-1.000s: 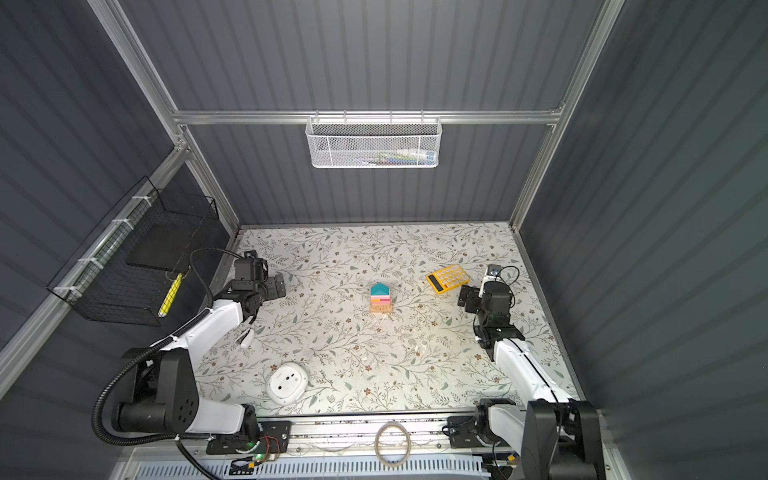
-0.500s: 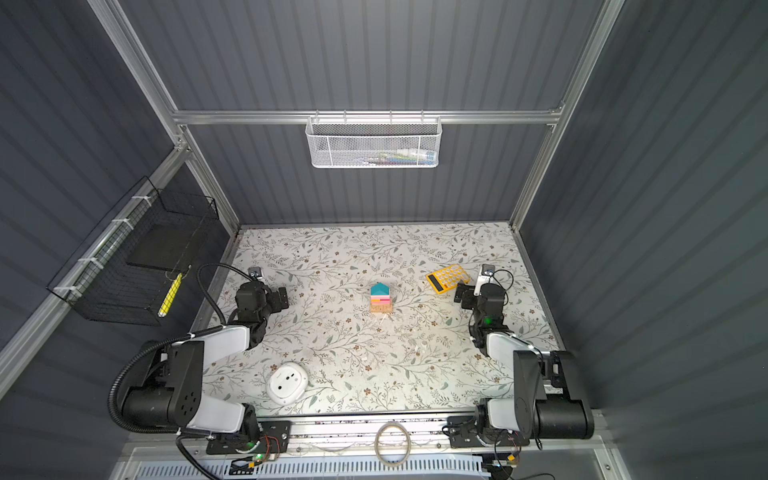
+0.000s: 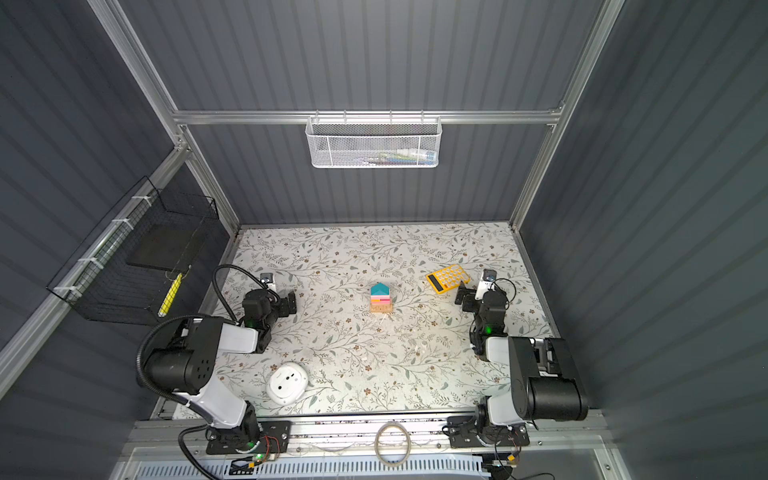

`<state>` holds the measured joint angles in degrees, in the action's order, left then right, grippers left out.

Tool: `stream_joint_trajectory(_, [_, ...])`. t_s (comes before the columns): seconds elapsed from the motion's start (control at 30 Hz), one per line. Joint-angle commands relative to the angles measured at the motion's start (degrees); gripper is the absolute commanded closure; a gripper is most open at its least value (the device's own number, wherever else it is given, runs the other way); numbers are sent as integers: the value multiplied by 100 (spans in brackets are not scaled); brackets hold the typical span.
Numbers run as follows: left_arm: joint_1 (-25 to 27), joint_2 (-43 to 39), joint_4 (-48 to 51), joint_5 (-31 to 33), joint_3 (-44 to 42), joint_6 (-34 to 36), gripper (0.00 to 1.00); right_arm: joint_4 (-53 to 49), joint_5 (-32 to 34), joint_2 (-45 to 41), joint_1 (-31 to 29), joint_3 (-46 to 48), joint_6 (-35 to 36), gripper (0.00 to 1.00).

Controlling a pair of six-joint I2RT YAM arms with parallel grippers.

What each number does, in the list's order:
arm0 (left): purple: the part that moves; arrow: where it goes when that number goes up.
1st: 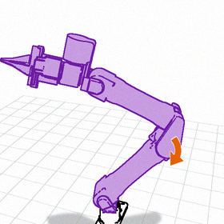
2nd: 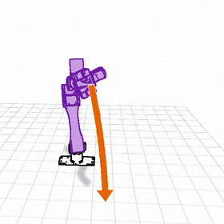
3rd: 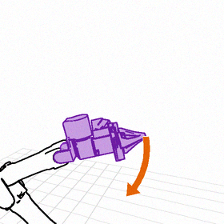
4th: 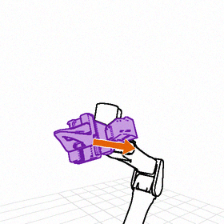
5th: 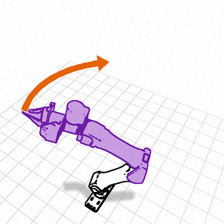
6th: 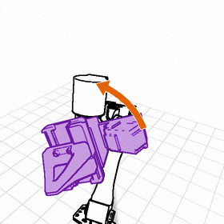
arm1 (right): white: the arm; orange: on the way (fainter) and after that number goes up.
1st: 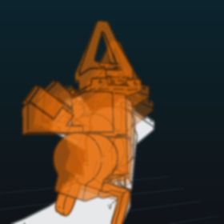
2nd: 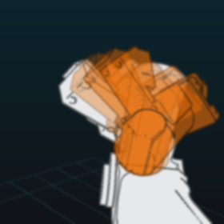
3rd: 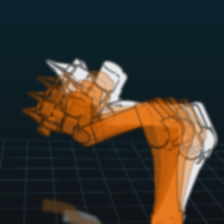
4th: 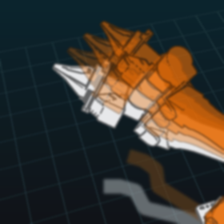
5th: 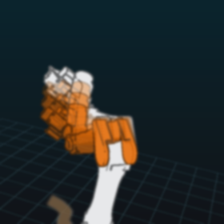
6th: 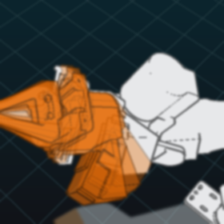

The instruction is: Build the wood block tower

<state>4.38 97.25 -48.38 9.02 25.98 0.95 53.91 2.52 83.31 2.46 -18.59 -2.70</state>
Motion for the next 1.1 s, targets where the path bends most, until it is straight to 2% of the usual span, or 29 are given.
stream_joint_trajectory(0.0, [-51, 44, -134, -197, 160, 145, 0, 208, -85, 29, 27, 4, 24, 1])
stream_joint_trajectory(0.03, [-52, 115, -376, -178, 121, 130, 0, 205, -83, 27, 27, 4, 24, 1])
stream_joint_trajectory(0.13, [-52, 79, -157, 24, 180, 41, 0, 208, -86, 29, 27, 4, 27, 1])
stream_joint_trajectory(1.07, [-54, 103, -277, 37, 144, 37, 0, 208, -88, 13, 26, 4, 24, 1])
